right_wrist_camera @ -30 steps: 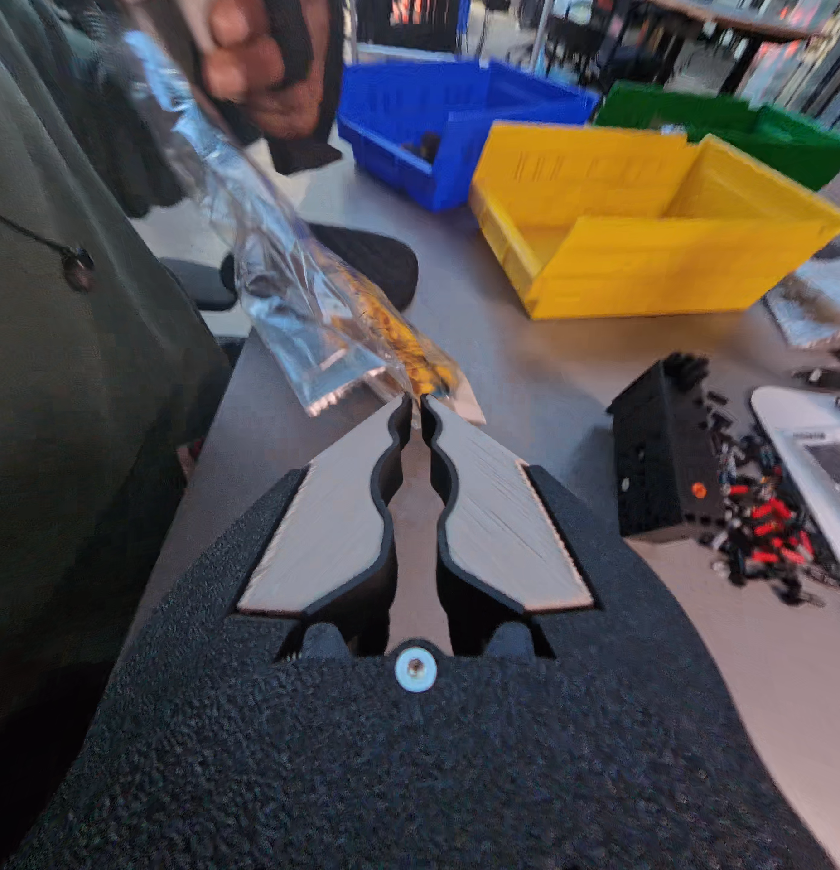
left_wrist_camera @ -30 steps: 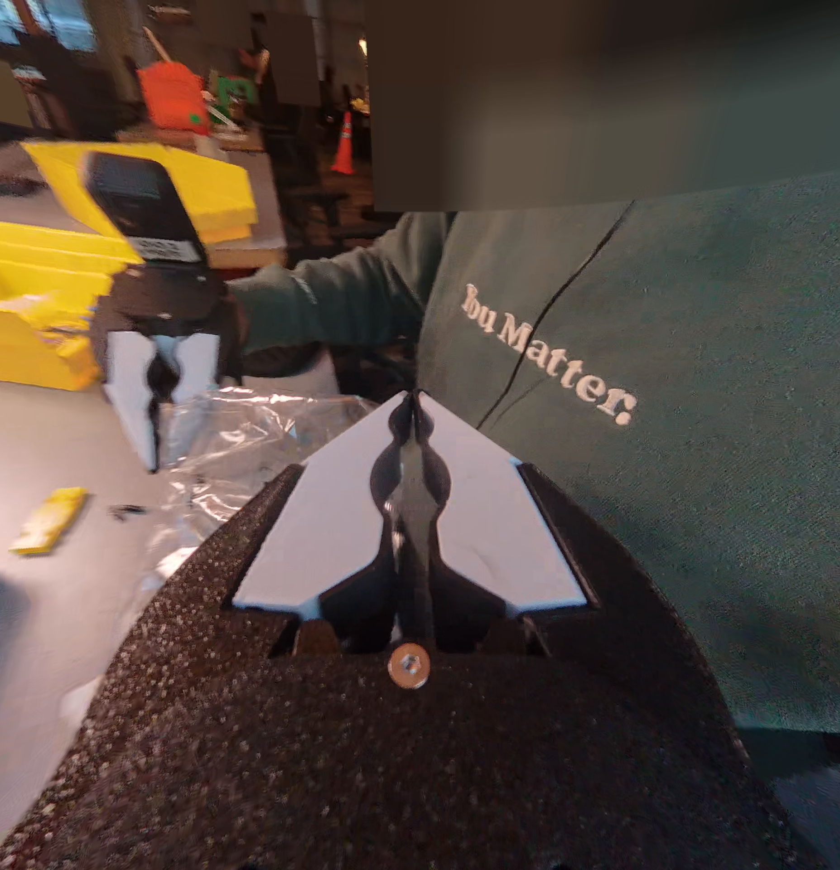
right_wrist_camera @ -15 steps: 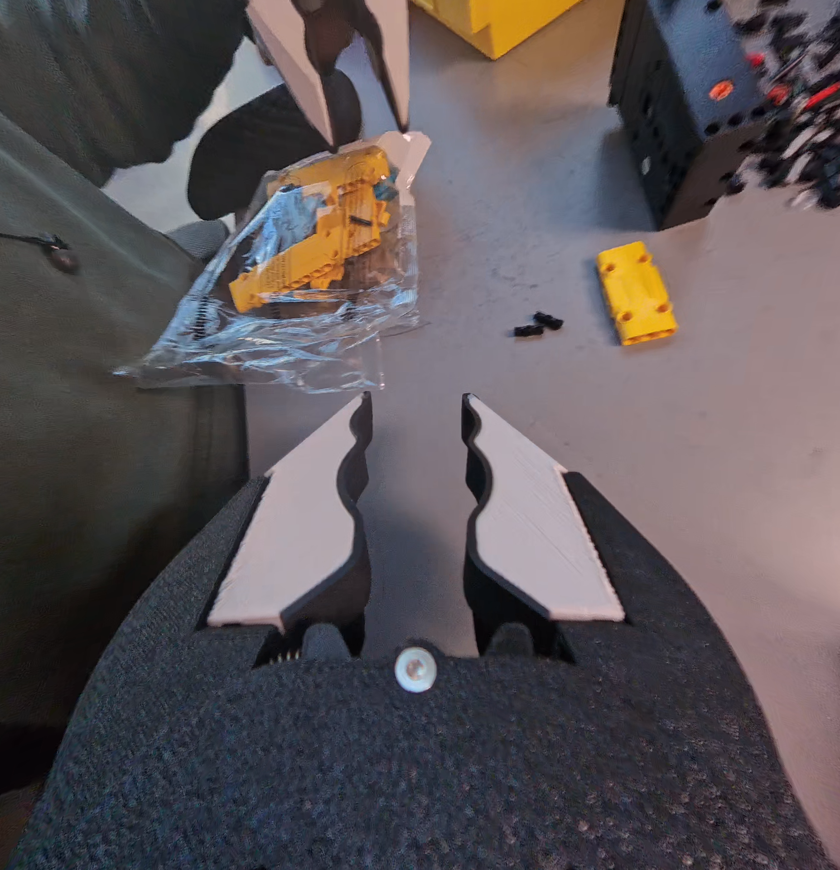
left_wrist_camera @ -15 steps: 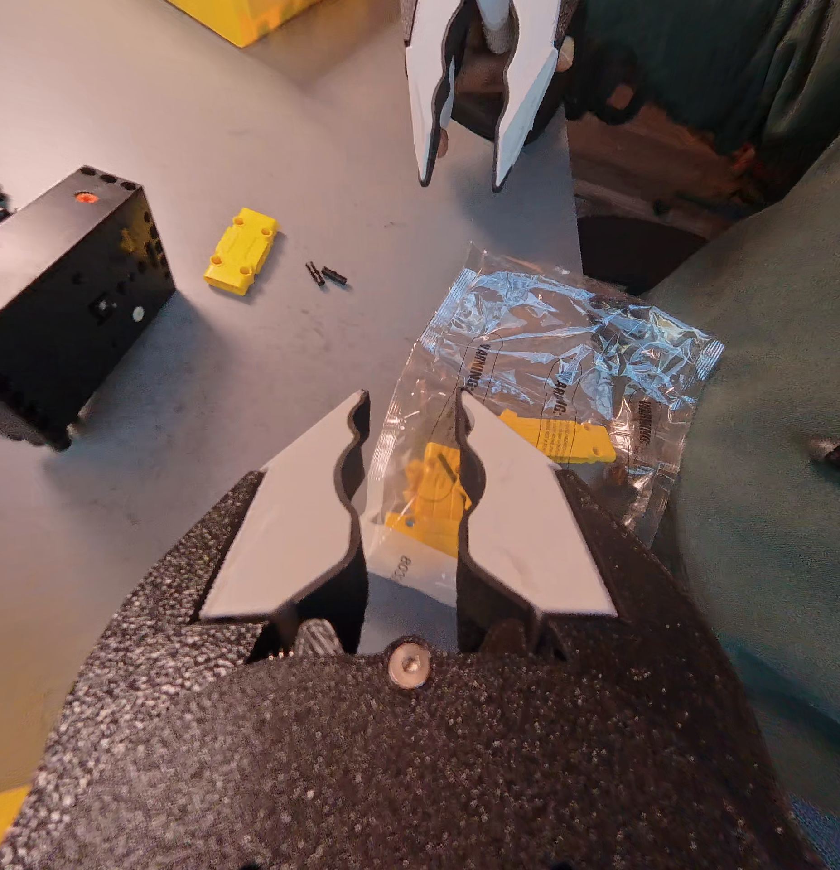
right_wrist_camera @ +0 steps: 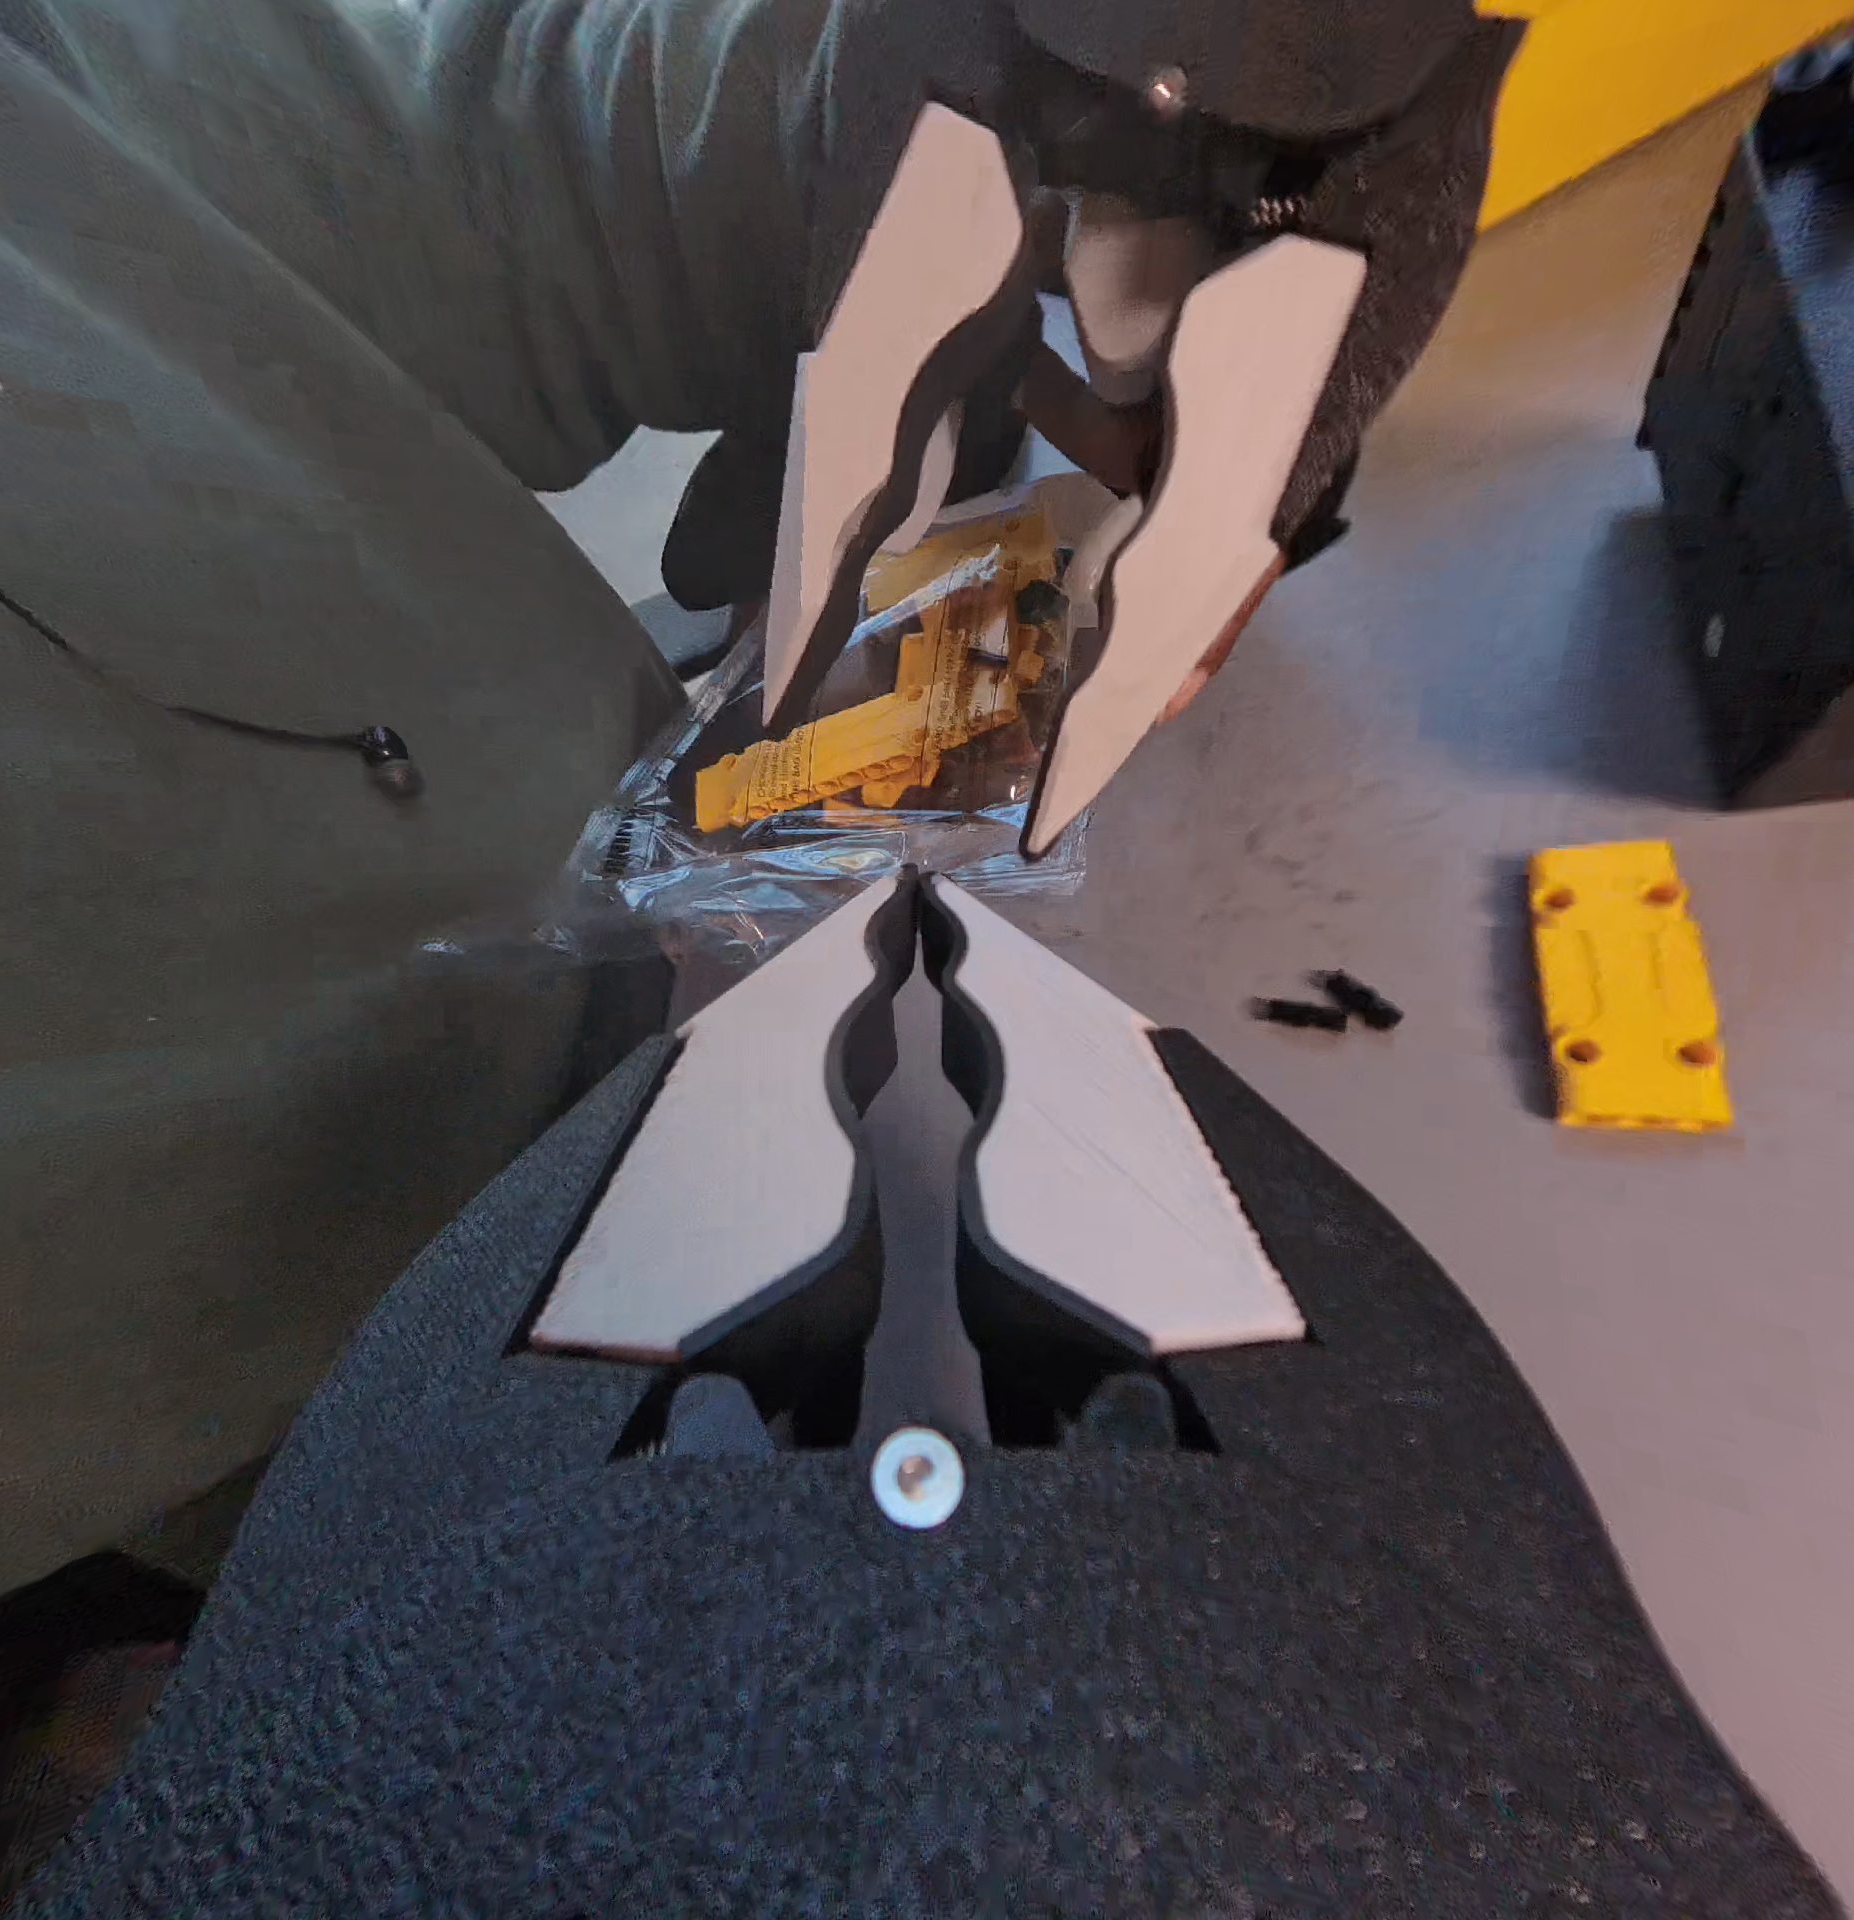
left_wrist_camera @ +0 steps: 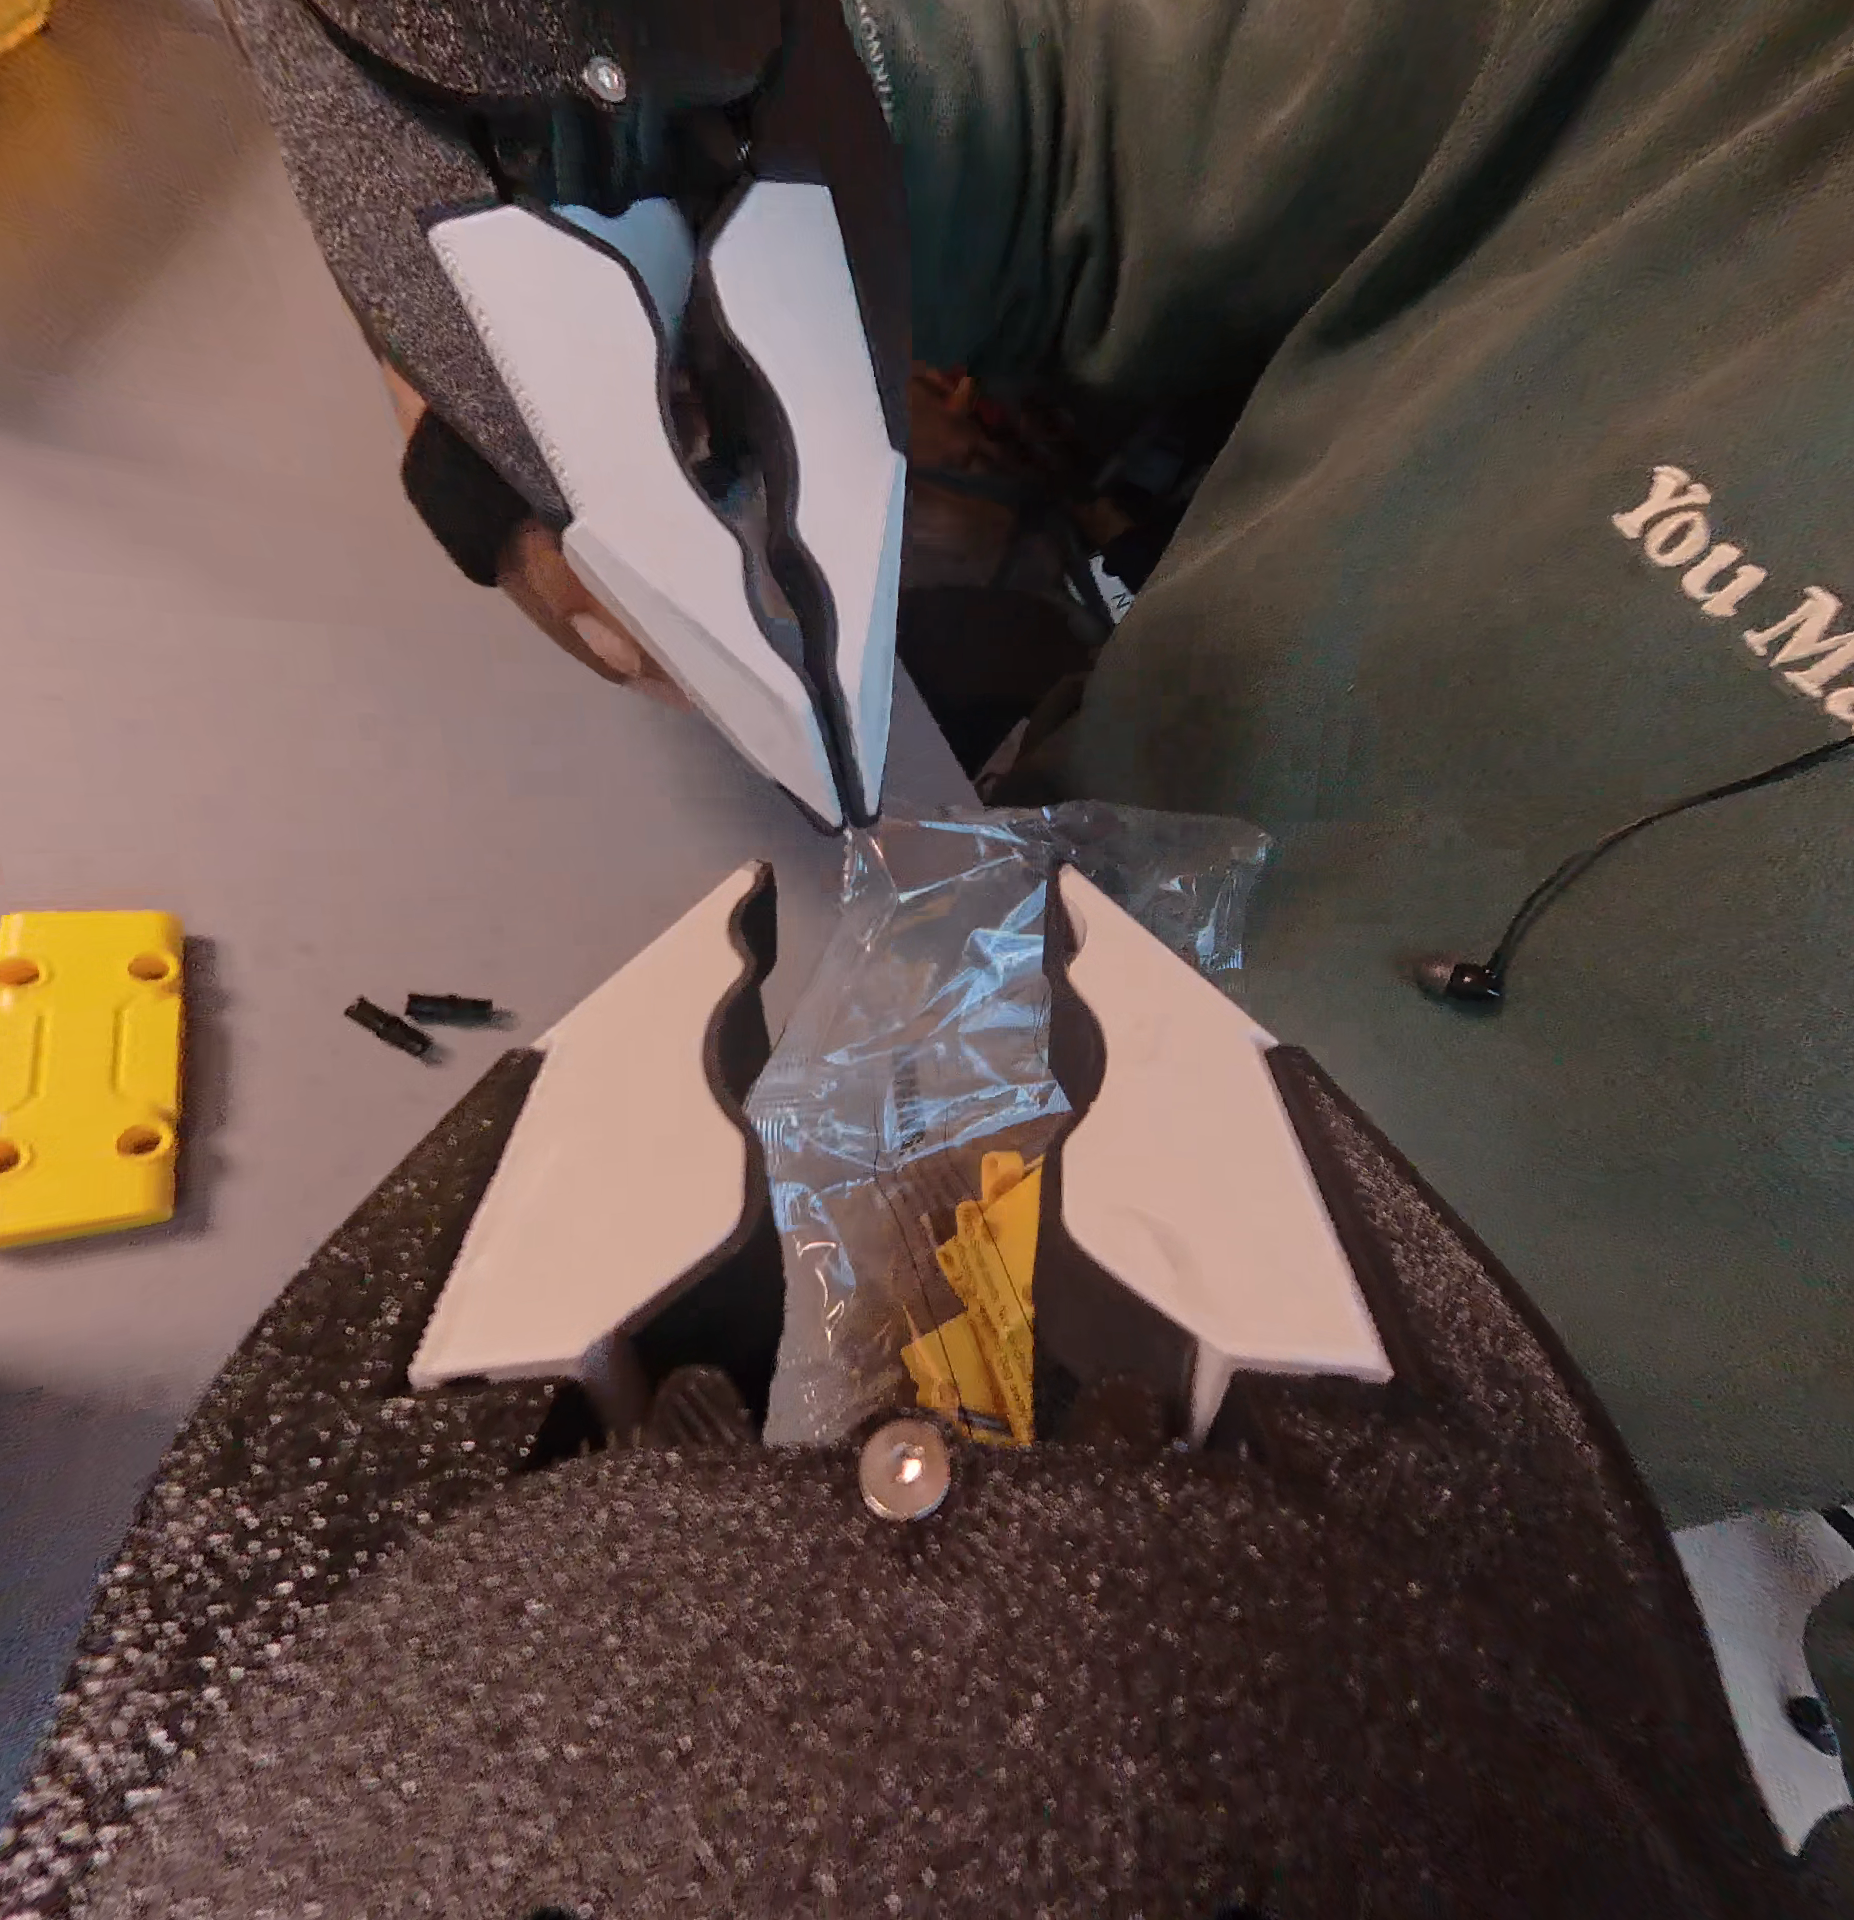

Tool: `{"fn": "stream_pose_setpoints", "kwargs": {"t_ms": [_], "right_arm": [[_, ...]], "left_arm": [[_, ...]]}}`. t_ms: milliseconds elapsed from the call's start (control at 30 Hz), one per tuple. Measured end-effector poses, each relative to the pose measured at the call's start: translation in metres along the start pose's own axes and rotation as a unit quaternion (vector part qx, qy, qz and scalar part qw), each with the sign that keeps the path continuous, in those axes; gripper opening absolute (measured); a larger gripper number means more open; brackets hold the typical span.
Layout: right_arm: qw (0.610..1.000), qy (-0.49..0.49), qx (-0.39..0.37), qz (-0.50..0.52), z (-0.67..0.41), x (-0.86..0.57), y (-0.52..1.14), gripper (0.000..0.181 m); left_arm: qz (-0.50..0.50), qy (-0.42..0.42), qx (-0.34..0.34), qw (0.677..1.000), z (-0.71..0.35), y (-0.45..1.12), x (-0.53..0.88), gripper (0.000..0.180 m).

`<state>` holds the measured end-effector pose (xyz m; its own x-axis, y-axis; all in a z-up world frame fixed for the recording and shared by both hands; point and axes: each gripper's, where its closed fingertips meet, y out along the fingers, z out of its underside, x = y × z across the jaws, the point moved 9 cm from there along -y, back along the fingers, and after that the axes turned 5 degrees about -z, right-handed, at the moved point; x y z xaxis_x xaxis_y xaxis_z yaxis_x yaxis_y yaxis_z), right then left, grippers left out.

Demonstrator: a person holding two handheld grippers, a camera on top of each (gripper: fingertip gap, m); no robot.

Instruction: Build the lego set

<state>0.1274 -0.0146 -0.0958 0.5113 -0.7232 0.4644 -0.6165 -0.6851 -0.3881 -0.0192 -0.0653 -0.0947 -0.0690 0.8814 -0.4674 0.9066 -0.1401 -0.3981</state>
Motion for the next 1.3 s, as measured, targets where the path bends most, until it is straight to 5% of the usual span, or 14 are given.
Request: {"fn": "stream_pose_setpoints", "kwargs": {"t_ms": [100,200,333,567,667,767,1000,1300], "right_arm": [[0.998,-0.066,0.006,0.000,-0.025,0.005,-0.003,0.000],[0.993,-0.102,0.040,0.035,-0.034,0.002,-0.010,0.000],[0.990,-0.110,0.049,0.073,-0.032,-0.007,-0.012,0.000],[0.988,-0.109,0.092,0.058,-0.029,-0.022,0.010,0.002],[0.993,-0.073,0.096,0.010,-0.031,-0.028,0.016,0.020],[0.993,-0.074,0.093,-0.006,-0.034,-0.034,0.023,0.000],[0.993,-0.098,0.069,-0.015,-0.036,-0.031,0.025,0.000],[0.985,-0.159,0.054,0.028,-0.034,-0.022,0.022,0.000]], "left_arm": [[0.026,-0.002,-0.009,1.000,-0.003,0.005,0.005,0.041],[0.026,-0.006,-0.021,0.999,0.001,0.003,0.008,0.011],[-0.028,-0.064,-0.038,0.997,0.005,-0.007,0.010,0.002],[-0.173,-0.082,0.038,0.981,0.020,-0.005,-0.006,0.001],[-0.192,-0.079,0.047,0.977,0.023,-0.007,-0.012,0.002],[-0.192,-0.080,0.049,0.977,0.026,-0.009,-0.013,0.002],[-0.159,-0.077,-0.030,0.984,0.023,-0.025,-0.014,0.017],[-0.106,-0.114,-0.080,0.985,0.023,-0.024,-0.001,0.000]]}}
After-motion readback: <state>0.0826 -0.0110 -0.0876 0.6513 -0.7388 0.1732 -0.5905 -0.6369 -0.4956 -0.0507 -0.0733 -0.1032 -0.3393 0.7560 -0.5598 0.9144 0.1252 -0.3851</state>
